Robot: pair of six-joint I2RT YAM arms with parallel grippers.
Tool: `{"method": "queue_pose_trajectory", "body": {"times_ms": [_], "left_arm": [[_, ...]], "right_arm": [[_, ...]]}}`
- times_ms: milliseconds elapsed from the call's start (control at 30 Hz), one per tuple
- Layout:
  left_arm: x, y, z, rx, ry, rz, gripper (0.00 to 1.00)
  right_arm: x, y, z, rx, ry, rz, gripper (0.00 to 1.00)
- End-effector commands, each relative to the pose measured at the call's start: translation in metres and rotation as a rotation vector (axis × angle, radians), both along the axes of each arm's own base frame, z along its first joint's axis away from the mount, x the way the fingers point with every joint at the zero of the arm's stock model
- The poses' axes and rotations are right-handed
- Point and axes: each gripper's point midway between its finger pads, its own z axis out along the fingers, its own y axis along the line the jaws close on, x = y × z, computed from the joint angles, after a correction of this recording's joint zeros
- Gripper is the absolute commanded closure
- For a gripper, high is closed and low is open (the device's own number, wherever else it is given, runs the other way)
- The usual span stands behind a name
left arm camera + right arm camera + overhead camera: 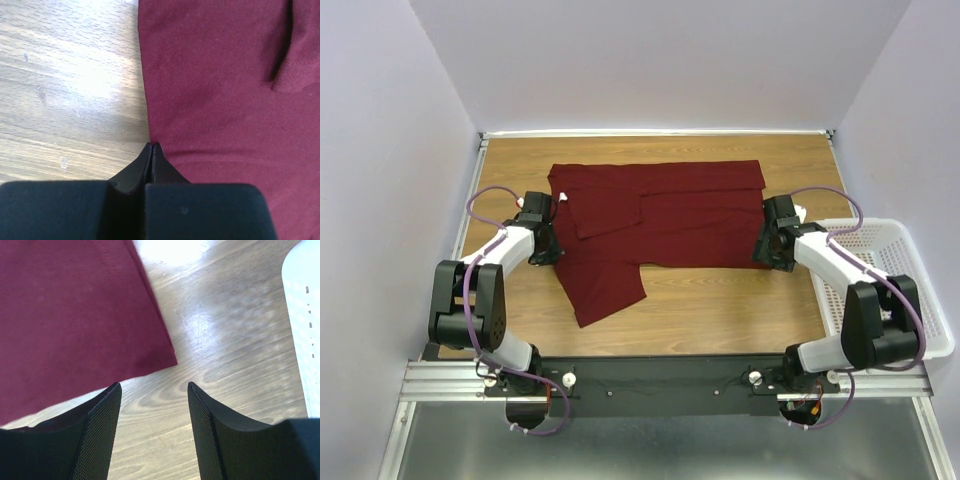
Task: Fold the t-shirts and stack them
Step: Fold the tshirt
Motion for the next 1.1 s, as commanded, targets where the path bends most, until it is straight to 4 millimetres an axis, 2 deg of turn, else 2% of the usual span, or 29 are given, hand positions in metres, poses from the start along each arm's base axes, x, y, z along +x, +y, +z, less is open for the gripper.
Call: {"method": "queue_pose_trajectory", "body": {"times_ms": [0,200,400,733,833,900,1067], "left_arm": [[0.002,-0.002,0.002,-0.028,-0.018,-0.024,1.0],[0.001,-0.004,0.0,-0.037,-0.025,-0.027,1.0],[0.001,-0.004,0.001,-0.038,-0.028,-0.027,1.0],[0.001,-0.004,-0.001,-0.039,-0.025,-0.028,1.0],[0.0,-0.004,-0.001,-0.041,-0.023,-0.027,1.0],[0.0,-0.004,0.0,-0.042,-0.026,-0.027,1.0],[0.002,-0.004,0.003,-0.042,-0.032,-0.028,1.0]], "right_arm": [[0.002,-0.011,-0.004,-0.045,0.035,-0.061,0.38],[0.013,-0.015,-0.008,-0.057,0.01,-0.074,0.48],[0.017,-0.018,-0.019,0.009,0.019,-0.099,0.51],[0.011,-0.018,-0.04,0.105,0.028,-0.124,0.54],[0.009,-0.017,-0.041,0.122,0.028,-0.126,0.55],[0.007,-0.017,-0.04,0.127,0.026,-0.13,0.57],[0.002,-0.018,-0.039,0.129,0.026,-0.131,0.71]]}}
